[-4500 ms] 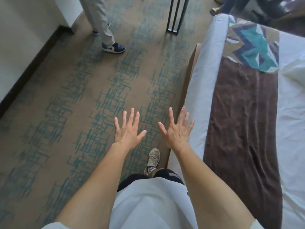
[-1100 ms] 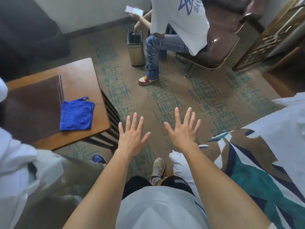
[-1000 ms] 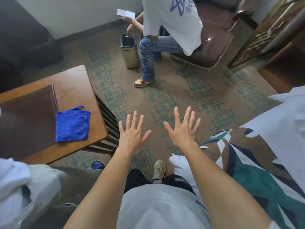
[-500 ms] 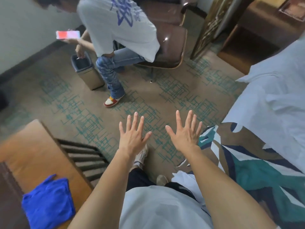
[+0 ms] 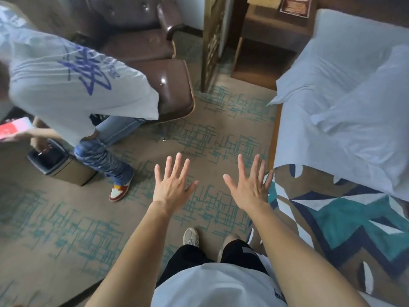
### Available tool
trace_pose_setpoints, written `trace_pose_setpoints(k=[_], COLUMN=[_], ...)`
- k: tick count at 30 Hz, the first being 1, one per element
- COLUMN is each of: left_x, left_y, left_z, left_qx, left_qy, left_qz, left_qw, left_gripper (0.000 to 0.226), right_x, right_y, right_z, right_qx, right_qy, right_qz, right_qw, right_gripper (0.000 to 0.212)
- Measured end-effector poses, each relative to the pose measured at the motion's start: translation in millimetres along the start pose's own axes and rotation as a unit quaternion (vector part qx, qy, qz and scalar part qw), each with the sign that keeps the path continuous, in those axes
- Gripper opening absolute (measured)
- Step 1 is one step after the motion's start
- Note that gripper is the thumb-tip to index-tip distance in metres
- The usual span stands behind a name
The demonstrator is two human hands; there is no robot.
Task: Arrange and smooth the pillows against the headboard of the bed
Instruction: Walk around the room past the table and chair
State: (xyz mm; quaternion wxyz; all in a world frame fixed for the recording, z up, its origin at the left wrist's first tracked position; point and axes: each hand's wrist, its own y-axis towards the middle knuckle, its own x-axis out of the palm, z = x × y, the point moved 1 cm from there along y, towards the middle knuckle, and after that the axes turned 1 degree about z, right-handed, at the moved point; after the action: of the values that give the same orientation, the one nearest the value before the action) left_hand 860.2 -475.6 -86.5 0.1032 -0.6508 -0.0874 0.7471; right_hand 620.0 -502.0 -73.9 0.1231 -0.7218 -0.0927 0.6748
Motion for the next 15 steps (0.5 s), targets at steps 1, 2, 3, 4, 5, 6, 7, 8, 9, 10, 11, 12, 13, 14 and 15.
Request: trace_pose_setpoints(k=[1, 2, 3, 4, 5, 6, 7, 8, 9, 10, 11, 12, 13, 14, 15], left_x=[-3, -5, -7, -9, -11, -13, -15, -16, -18, -21, -23, -26, -29, -33, -37], left_y=[10, 21, 33, 44, 56, 68, 80, 93, 107, 121, 136, 151, 166, 182, 196], left_z=[2, 5, 9, 14, 19, 25, 32, 40, 48, 57, 66, 75, 85, 94, 104], left_qx=[0.012, 0.024, 0.036, 0.047, 0.058, 0.068, 0.078, 0.087, 0.095, 0.104, 0.112, 0.119, 0.124, 0.127, 0.129], left_qy=[0.006, 0.010, 0.013, 0.014, 0.014, 0.016, 0.020, 0.023, 0.025, 0.026, 0.030, 0.034, 0.036, 0.035, 0.032], left_qz=[-0.002, -0.005, -0.009, -0.013, -0.018, -0.020, -0.021, -0.022, -0.024, -0.026, -0.026, -0.025, -0.023, -0.022, -0.021], left_qw=[1.000, 1.000, 0.999, 0.999, 0.998, 0.997, 0.997, 0.996, 0.995, 0.994, 0.993, 0.992, 0.991, 0.991, 0.991], left_gripper=[0.080, 0.081, 0.081, 0.081, 0.081, 0.081, 0.081, 0.082, 0.082, 0.082, 0.082, 0.082, 0.081, 0.081, 0.080], right_x=[-3, -5, -7, -9, -11, -12, -14, -16, -19, -21, -24, -28, -31, -35, -39], right_y=[5, 10, 16, 22, 29, 36, 43, 52, 61, 71, 82, 93, 105, 118, 131], right_z=[2, 5, 8, 11, 16, 21, 26, 33, 40, 47, 56, 64, 73, 83, 92], right_qx=[0.012, 0.024, 0.035, 0.045, 0.054, 0.061, 0.069, 0.078, 0.088, 0.098, 0.107, 0.114, 0.120, 0.125, 0.129], right_qy=[0.005, 0.011, 0.014, 0.019, 0.025, 0.032, 0.037, 0.040, 0.041, 0.040, 0.038, 0.036, 0.035, 0.036, 0.038], right_qz=[0.000, 0.002, 0.004, 0.007, 0.008, 0.010, 0.012, 0.014, 0.017, 0.020, 0.024, 0.028, 0.031, 0.032, 0.031], right_qw=[1.000, 1.000, 0.999, 0.999, 0.998, 0.998, 0.997, 0.996, 0.995, 0.994, 0.993, 0.992, 0.992, 0.991, 0.990], right_gripper=[0.081, 0.081, 0.080, 0.080, 0.080, 0.080, 0.081, 0.081, 0.081, 0.081, 0.081, 0.082, 0.082, 0.082, 0.082])
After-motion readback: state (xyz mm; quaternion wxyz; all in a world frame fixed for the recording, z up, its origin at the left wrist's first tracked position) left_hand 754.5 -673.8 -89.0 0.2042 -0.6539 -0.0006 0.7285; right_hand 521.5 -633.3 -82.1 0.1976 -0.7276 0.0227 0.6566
